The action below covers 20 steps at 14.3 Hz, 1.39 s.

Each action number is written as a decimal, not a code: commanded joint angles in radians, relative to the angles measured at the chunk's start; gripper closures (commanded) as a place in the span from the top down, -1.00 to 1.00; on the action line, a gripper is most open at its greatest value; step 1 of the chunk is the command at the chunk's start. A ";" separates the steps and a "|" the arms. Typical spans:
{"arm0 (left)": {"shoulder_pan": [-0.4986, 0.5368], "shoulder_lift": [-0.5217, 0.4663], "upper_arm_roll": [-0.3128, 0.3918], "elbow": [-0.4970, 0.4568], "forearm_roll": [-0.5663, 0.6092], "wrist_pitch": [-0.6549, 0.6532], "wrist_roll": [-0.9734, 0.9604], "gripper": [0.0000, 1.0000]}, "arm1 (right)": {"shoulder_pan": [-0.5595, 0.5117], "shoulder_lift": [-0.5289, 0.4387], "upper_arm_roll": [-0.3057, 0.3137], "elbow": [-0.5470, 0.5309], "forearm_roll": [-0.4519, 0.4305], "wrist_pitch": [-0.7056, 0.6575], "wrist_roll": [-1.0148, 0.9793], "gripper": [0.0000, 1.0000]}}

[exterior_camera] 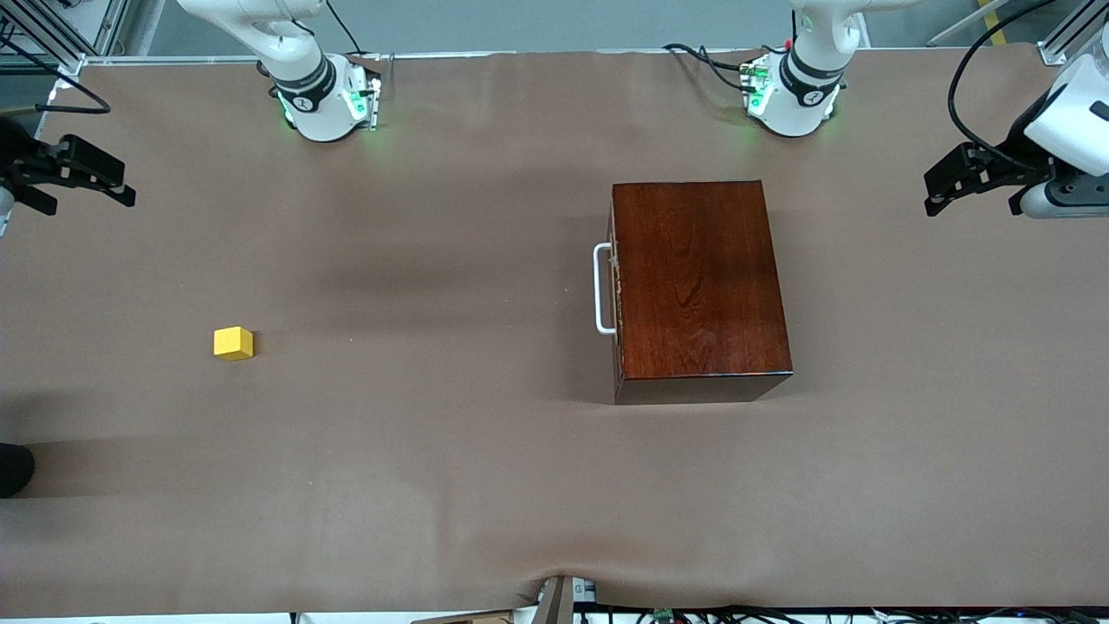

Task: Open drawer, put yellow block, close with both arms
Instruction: 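Move the left gripper toward the white drawer handle of the wooden box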

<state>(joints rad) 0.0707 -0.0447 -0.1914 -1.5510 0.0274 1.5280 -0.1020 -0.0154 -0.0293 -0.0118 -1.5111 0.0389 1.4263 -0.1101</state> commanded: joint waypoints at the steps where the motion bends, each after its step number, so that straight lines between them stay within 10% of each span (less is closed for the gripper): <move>1: 0.009 0.002 -0.014 0.012 0.019 -0.017 -0.002 1.00 | -0.015 -0.023 0.007 -0.018 0.016 0.000 0.003 1.00; 10: -0.011 0.012 -0.022 0.019 0.017 -0.035 -0.010 1.00 | -0.017 -0.023 0.007 -0.018 0.016 -0.001 0.000 1.00; 20: -0.173 0.176 -0.224 0.035 0.017 -0.028 -0.487 1.00 | -0.026 -0.023 0.007 -0.018 0.016 -0.001 -0.002 1.00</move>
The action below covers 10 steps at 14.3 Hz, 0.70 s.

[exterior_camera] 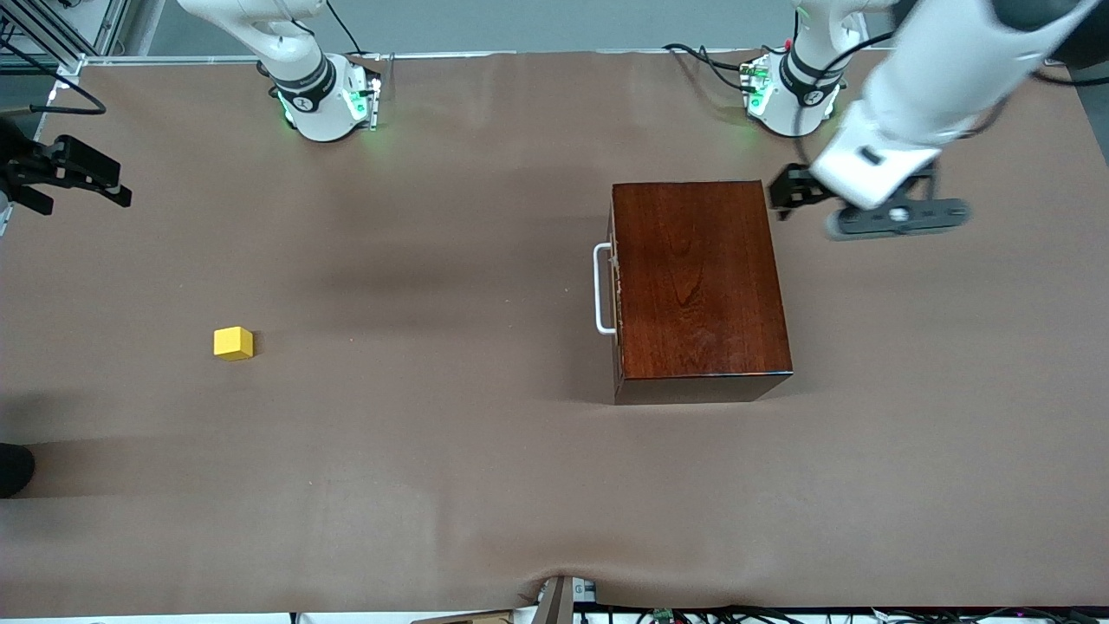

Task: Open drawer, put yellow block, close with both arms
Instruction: 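Move the left gripper toward the white drawer handle of the wooden box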

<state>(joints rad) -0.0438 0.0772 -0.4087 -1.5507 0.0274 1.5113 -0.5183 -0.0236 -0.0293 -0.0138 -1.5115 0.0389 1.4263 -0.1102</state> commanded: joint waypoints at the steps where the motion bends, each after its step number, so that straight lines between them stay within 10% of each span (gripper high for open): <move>1: -0.098 0.099 -0.007 0.069 0.019 -0.010 -0.077 1.00 | -0.018 -0.023 0.009 -0.018 0.016 -0.001 -0.002 1.00; 10: -0.346 0.427 0.004 0.277 0.166 0.205 -0.116 1.00 | -0.036 -0.015 0.009 -0.003 0.015 0.003 -0.003 1.00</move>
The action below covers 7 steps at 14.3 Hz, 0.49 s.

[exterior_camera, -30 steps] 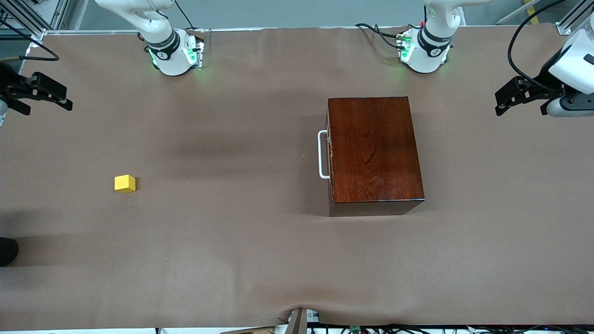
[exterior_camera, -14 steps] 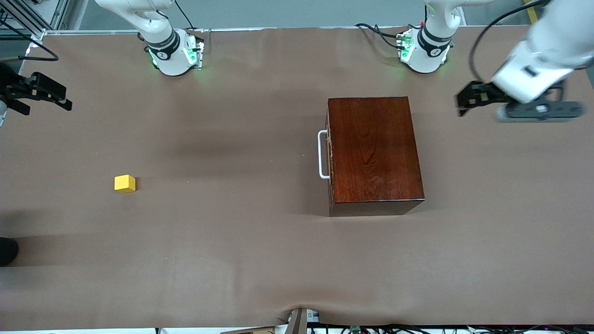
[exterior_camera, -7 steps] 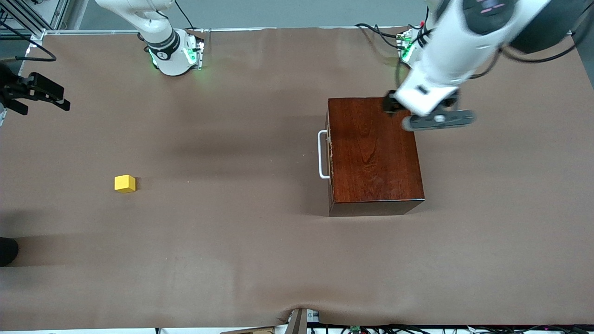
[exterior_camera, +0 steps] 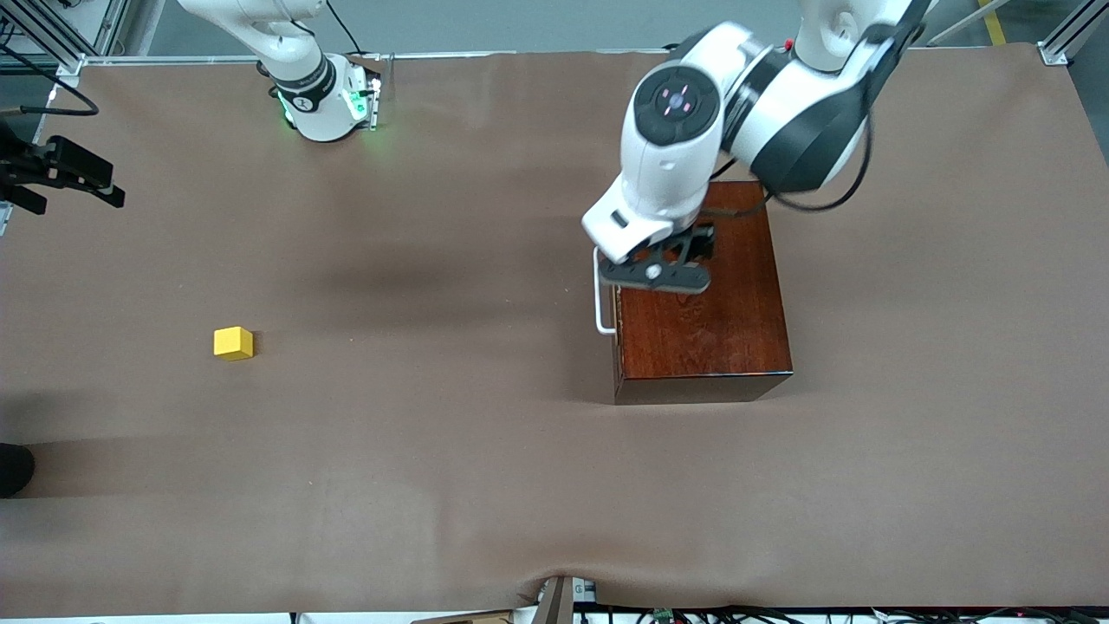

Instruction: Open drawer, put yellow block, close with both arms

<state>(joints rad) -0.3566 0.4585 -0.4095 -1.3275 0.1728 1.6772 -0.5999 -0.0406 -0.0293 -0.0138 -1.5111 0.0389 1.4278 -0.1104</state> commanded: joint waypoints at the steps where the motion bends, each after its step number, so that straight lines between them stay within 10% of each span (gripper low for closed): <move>1: -0.044 0.061 0.000 0.056 0.020 0.083 -0.084 1.00 | -0.019 -0.008 0.009 0.000 0.015 0.000 -0.003 1.00; 7: -0.318 0.183 0.208 0.097 0.022 0.202 -0.218 1.00 | -0.022 -0.007 0.009 0.000 0.015 0.002 -0.005 1.00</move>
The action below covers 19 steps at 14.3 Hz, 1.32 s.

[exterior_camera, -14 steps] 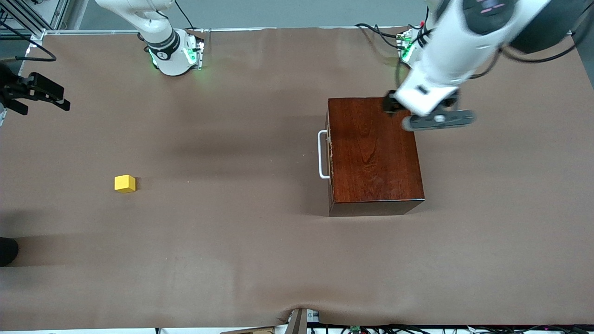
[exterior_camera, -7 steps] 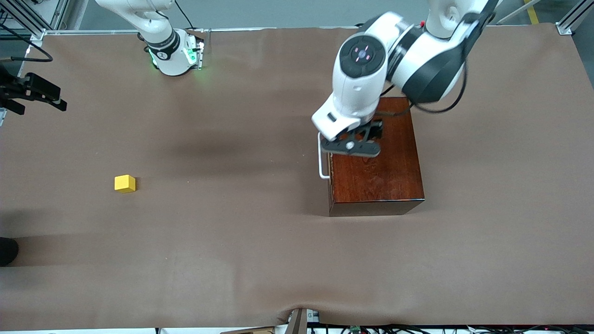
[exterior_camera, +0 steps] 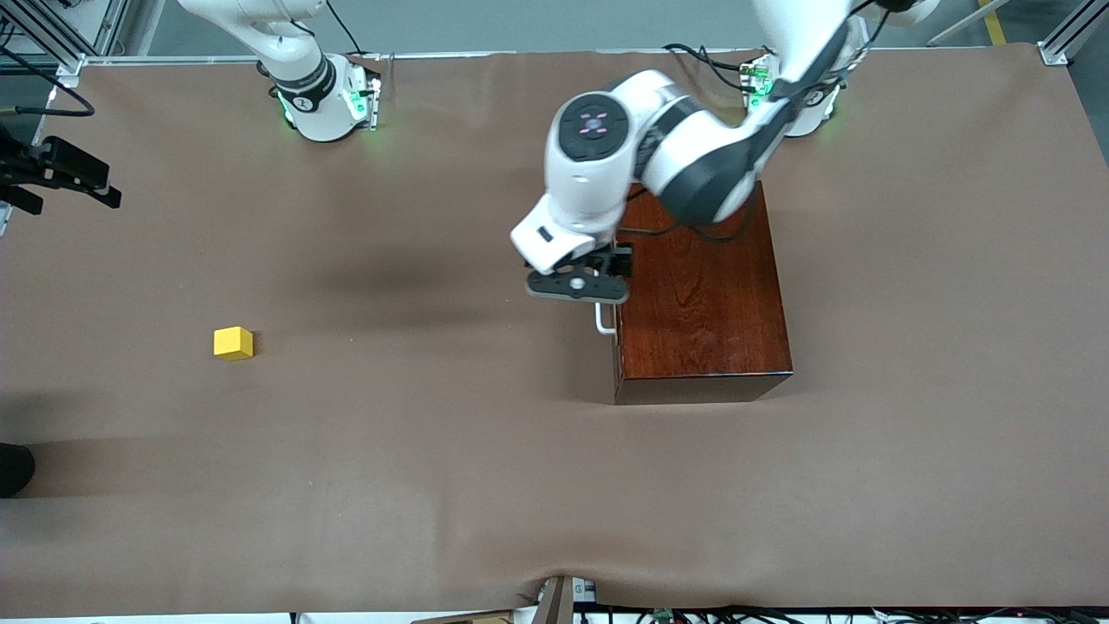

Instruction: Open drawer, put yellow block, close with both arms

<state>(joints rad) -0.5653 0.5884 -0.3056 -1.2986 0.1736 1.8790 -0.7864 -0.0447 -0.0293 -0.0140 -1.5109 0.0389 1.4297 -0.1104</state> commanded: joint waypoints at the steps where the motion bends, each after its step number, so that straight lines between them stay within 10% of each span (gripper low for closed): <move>1: -0.164 0.065 0.168 0.065 0.021 -0.006 -0.031 1.00 | -0.018 -0.008 0.009 0.000 0.015 0.000 -0.005 1.00; 4: -0.235 0.111 0.255 0.058 0.024 -0.055 -0.033 1.00 | -0.018 -0.008 0.009 0.001 0.015 0.000 -0.005 1.00; 19: -0.241 0.194 0.255 0.061 0.018 -0.017 -0.164 1.00 | -0.029 -0.006 0.009 0.002 0.016 -0.003 -0.003 1.00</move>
<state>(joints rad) -0.7958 0.7390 -0.0507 -1.2670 0.1741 1.8404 -0.9138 -0.0549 -0.0293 -0.0142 -1.5109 0.0389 1.4302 -0.1104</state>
